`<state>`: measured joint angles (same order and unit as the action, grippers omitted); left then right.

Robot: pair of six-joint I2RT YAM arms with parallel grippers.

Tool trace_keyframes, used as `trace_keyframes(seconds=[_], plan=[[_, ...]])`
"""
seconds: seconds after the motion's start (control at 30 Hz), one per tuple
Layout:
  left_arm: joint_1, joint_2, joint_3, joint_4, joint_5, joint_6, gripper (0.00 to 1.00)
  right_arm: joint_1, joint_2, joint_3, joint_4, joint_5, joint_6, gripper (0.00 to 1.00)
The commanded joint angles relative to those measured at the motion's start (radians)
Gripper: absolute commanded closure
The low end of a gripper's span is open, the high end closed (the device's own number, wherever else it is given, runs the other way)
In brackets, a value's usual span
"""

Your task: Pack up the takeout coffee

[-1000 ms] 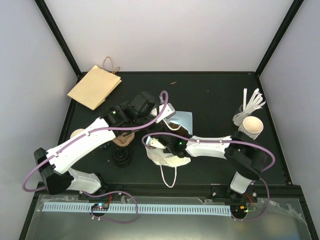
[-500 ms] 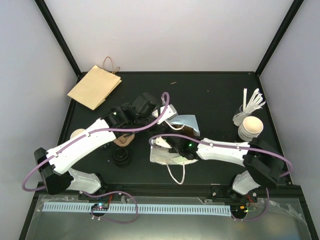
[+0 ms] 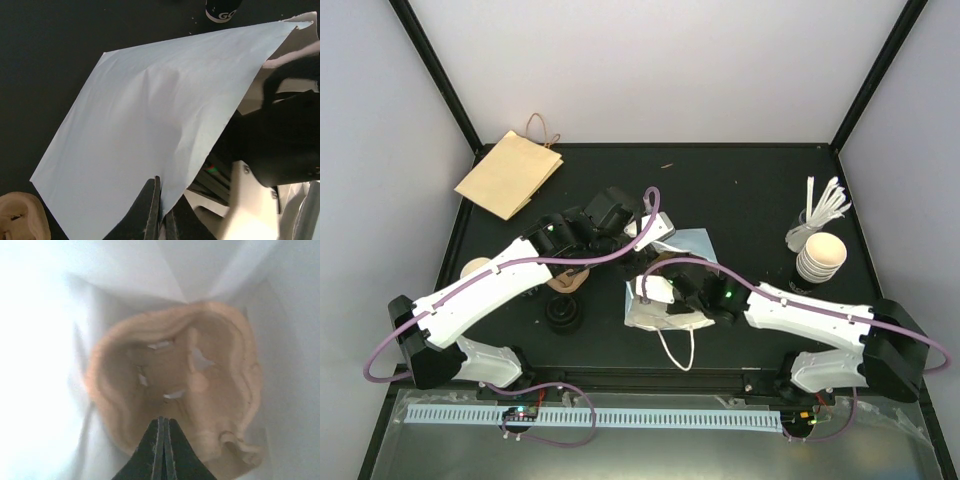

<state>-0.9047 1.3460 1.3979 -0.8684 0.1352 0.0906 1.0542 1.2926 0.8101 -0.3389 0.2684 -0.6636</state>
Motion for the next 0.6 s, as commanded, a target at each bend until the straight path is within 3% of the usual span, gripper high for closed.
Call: trace_keyframes(seconds=[0.0,0.2,0.57], plan=[[-0.005,-0.013,-0.008,-0.041,0.014,-0.008,0.99,0.015,-0.051,-0.025,-0.04,-0.18,-0.006,0.99],[-0.007,-0.017,0.007,-0.042,0.042,-0.03,0.98,0.027,-0.004,-0.024,-0.022,-0.236,-0.029,0.99],[-0.007,-0.056,-0.004,-0.027,0.126,-0.084,0.99,0.027,0.2,0.044,0.006,-0.137,-0.08,0.99]])
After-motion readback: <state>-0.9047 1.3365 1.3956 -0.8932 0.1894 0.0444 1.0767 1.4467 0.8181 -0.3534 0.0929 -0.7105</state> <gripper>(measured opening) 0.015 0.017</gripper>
